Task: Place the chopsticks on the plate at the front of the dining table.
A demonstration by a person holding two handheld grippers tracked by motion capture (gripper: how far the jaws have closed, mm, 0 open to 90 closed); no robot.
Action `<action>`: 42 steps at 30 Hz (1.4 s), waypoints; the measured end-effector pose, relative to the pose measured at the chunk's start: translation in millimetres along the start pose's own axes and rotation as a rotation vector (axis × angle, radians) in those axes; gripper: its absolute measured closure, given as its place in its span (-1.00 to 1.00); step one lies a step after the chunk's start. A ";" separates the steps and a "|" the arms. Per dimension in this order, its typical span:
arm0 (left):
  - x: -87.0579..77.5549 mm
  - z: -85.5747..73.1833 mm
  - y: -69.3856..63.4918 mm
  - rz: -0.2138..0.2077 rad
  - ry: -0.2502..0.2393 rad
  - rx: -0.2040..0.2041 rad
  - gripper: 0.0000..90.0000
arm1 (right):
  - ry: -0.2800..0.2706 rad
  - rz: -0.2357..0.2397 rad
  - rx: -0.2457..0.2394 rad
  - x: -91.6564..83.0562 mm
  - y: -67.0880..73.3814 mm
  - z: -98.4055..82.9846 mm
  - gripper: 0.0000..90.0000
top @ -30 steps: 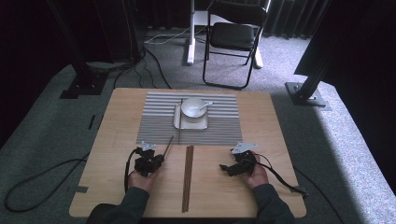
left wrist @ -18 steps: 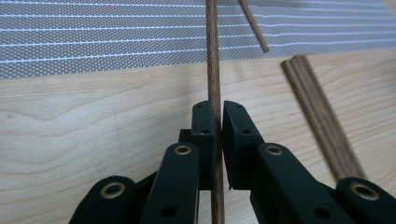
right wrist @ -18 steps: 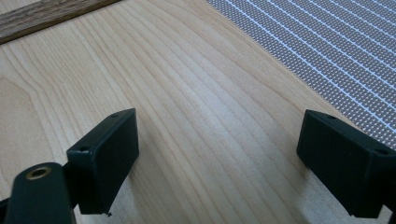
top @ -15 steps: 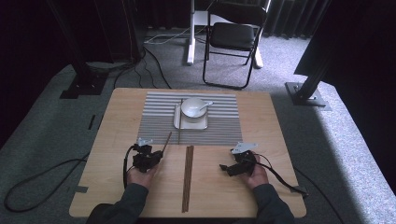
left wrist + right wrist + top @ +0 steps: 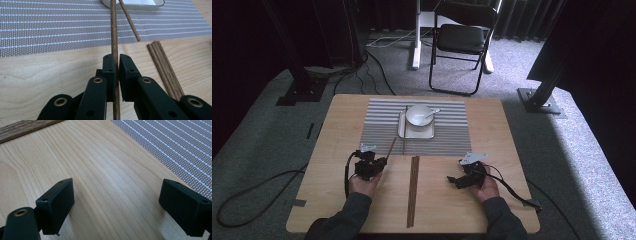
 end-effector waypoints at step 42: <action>3.2 27.7 -5.0 -0.020 -0.035 -0.002 0.87 | 0.000 -0.001 0.001 0.0 0.0 0.0 -0.73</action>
Point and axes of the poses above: each handheld gripper's, and its own axes: x roughly forward along the jaws, z roughly out of its top, y roughly to its left, the point moved 5 cm from there along x, roughly forward along the jaws, and after that the axes turned 11 degrees about -z, right-handed, at the moved point
